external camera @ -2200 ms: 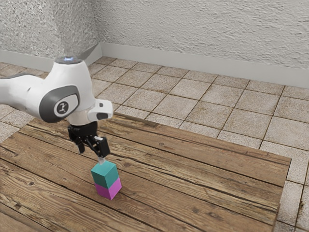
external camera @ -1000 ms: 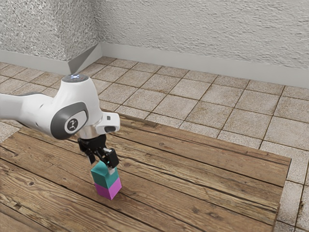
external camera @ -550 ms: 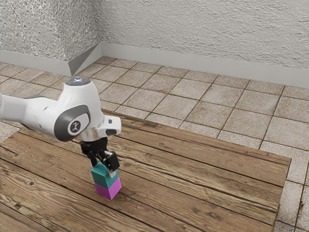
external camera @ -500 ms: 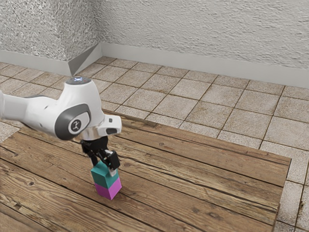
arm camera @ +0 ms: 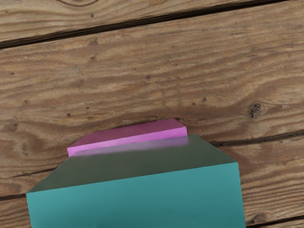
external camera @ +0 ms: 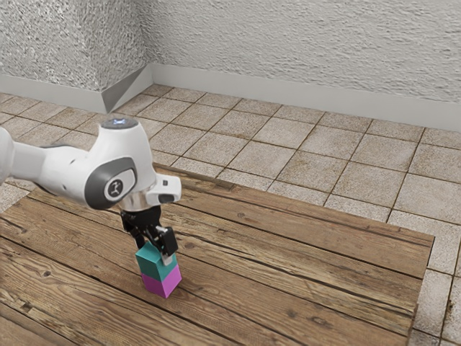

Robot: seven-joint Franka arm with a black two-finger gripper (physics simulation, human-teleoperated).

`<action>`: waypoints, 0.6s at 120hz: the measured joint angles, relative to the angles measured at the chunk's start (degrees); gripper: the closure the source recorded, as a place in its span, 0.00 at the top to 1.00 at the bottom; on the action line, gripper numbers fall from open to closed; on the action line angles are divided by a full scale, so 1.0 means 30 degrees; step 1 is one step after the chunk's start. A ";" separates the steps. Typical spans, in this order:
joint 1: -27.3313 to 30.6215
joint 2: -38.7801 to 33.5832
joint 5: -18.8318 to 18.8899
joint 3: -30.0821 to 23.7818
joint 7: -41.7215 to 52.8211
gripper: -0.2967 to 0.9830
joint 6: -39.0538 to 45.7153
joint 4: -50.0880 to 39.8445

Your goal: Pick up the blue block with one arm, and put the blue block on the table with one arm

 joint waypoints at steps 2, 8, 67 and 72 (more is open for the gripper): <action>0.0000 0.0032 0.0002 0.0000 0.0007 0.77 0.0001 0.0000; -0.0003 0.0135 0.0015 0.0000 0.0026 0.77 0.0004 0.0000; 0.0128 0.0559 0.0141 0.0084 0.0105 0.56 0.0087 0.0146; 0.0160 0.0409 0.0184 0.0050 0.0084 0.53 0.0090 0.0145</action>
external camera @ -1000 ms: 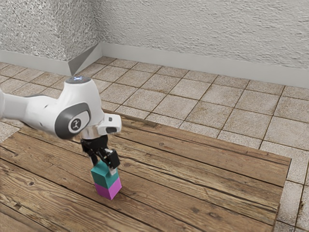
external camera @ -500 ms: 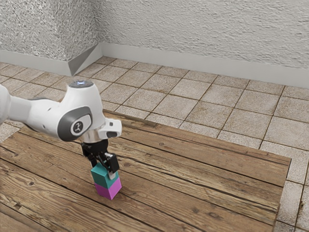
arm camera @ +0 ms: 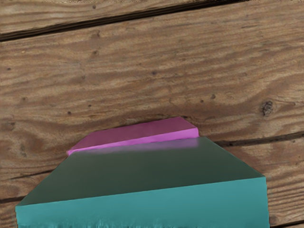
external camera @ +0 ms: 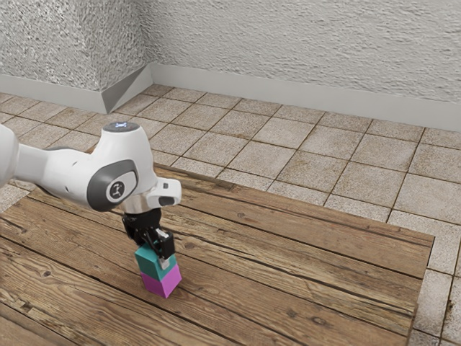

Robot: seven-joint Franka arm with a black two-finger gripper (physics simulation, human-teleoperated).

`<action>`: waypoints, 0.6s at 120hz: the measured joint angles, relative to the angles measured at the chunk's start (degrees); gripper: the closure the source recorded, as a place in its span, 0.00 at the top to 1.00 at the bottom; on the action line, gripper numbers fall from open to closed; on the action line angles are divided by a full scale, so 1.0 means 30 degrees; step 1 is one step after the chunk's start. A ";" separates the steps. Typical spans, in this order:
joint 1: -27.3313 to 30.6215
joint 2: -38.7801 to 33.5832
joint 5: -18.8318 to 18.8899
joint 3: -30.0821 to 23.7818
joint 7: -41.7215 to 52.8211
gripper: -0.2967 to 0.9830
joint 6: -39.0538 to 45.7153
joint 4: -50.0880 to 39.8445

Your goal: Pick up the blue block with one arm, and put the blue block on the table with one arm

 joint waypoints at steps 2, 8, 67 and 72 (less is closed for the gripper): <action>0.0020 -0.0120 0.0031 -0.0026 -0.0014 0.52 0.0003 0.0000; 0.0113 -0.0553 0.0120 -0.0238 -0.0067 0.50 0.0001 0.0003; -0.1691 0.1350 0.0669 -0.2505 -0.0977 0.38 0.0066 0.1433; -0.1869 0.1404 0.0676 -0.2498 -0.1043 0.41 0.0077 0.1460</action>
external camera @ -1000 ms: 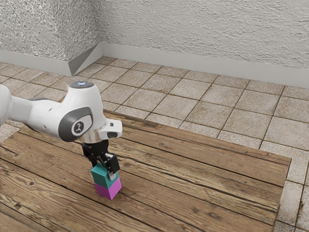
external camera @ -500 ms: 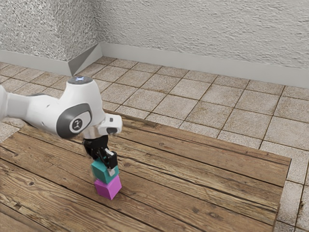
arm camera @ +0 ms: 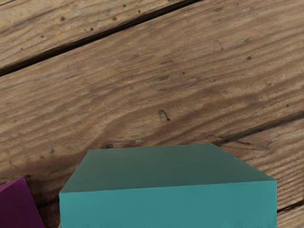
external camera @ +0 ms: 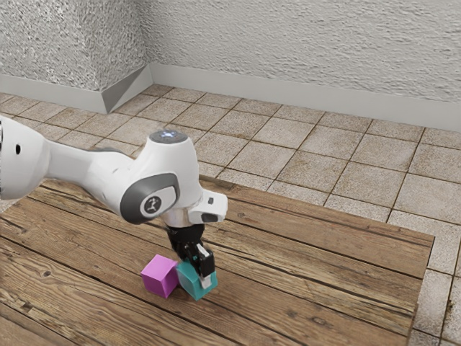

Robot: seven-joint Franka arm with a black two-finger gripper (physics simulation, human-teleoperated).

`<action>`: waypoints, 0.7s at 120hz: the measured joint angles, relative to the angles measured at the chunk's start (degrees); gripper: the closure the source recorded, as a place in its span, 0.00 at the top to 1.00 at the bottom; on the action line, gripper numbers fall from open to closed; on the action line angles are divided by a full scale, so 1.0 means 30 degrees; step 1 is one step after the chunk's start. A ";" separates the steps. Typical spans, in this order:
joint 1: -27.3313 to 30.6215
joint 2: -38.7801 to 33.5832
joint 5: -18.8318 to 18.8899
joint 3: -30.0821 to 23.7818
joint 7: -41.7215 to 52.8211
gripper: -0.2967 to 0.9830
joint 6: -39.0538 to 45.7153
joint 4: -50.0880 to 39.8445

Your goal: Pick up the blue block with one arm, and put the blue block on the table with one arm

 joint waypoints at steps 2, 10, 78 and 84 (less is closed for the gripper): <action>-0.0061 0.0012 -0.0020 -0.0001 -0.0008 0.43 0.0001 0.0008; -0.0270 0.0035 -0.0181 0.0002 0.0005 0.50 -0.0007 0.0025; 0.0098 -0.2637 -0.0718 -0.0486 0.0655 0.75 -0.0483 0.0005; 0.0090 -0.2643 -0.0722 -0.0506 0.0681 0.75 -0.0515 0.0006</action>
